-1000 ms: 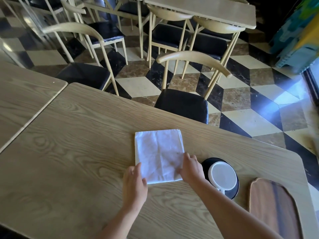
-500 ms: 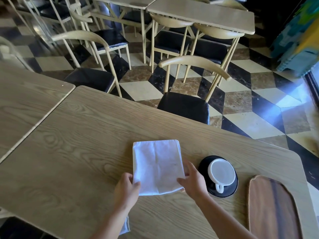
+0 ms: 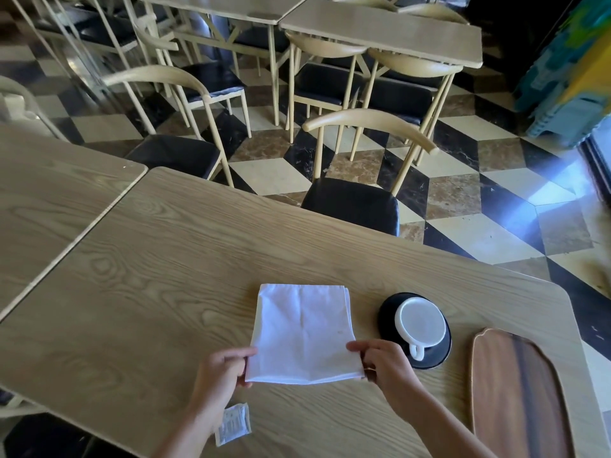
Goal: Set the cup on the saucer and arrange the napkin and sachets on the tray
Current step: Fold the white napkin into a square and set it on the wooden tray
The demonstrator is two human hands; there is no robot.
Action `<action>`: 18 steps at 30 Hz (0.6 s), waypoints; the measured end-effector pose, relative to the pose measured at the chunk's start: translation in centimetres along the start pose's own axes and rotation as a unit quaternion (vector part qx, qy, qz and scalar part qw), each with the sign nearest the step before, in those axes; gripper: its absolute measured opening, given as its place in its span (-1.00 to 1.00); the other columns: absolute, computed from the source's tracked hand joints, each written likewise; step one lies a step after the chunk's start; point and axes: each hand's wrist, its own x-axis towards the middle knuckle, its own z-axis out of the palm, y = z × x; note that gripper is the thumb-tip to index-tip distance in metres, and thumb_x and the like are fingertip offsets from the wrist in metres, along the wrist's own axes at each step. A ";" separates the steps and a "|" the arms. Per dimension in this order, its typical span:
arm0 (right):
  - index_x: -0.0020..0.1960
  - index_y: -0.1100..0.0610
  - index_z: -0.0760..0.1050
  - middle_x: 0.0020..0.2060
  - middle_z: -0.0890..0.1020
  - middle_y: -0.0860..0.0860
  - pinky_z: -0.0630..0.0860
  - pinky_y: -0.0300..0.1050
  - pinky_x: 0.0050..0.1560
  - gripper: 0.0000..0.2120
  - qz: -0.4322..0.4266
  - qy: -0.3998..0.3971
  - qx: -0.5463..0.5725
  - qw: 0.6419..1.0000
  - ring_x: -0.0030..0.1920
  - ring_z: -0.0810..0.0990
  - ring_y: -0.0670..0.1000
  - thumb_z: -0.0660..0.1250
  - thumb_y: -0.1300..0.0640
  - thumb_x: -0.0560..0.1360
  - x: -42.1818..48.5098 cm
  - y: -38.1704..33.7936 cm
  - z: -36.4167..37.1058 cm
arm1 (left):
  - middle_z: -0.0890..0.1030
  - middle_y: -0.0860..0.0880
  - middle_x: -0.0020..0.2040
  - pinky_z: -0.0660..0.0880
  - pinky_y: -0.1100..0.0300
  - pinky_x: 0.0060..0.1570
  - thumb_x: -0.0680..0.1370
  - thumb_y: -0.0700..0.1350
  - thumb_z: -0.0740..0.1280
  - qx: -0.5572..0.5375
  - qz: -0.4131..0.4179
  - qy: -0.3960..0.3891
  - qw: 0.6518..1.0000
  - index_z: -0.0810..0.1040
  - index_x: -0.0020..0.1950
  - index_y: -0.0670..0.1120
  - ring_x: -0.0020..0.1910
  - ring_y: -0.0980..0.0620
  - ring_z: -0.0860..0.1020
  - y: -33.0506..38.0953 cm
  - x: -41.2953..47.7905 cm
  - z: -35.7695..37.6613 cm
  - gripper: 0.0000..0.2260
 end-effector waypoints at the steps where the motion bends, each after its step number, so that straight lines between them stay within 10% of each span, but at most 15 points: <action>1: -0.10 0.22 0.69 -0.31 0.63 0.12 0.45 -0.13 -0.34 -0.56 -0.012 -0.001 -0.018 1.000 -0.40 0.50 0.03 0.11 0.55 0.37 -0.1 0.2 -0.2 | 0.70 -0.21 -0.26 0.54 0.05 -0.21 0.44 -0.45 0.21 0.016 0.012 -0.021 1.000 0.72 -0.06 -0.11 -0.39 -0.06 0.57 -0.1 -0.2 -0.4 -0.63; 8: -0.19 -0.04 0.71 -0.34 0.58 -0.07 0.52 -0.20 -0.22 -0.70 -0.124 -0.001 -0.163 0.979 -0.40 0.52 -0.07 0.46 0.37 0.39 -0.3 0.4 -1.2 | 0.69 0.01 -0.08 0.58 0.27 -0.11 0.44 -0.36 0.46 0.137 0.120 -0.060 0.981 0.74 -0.16 0.05 -0.17 0.08 0.66 -0.5 -0.6 -1.6 -0.72; 13: 0.00 -0.06 0.66 0.03 0.59 -0.25 0.43 -0.41 0.03 -0.83 -0.256 -0.001 -0.310 0.915 0.02 0.56 -0.21 0.49 0.15 0.45 0.7 0.3 -1.8 | 0.62 0.15 0.22 0.40 0.39 0.23 0.51 -0.35 0.37 0.174 0.242 -0.103 0.949 0.64 -0.11 -0.02 0.37 0.31 0.40 -0.6 -0.2 -1.9 -0.78; 18: -0.22 -0.14 0.27 -0.36 0.53 -0.16 0.33 -0.33 -0.36 -0.74 -0.279 -0.013 -0.343 0.897 -0.40 0.33 -0.13 0.30 -0.01 0.57 1.8 0.5 -1.9 | 0.55 0.12 0.29 0.30 0.41 0.30 0.61 -0.26 0.26 0.232 0.275 -0.149 0.921 0.52 0.29 0.08 0.39 0.33 0.34 -0.4 0.8 -1.5 -0.67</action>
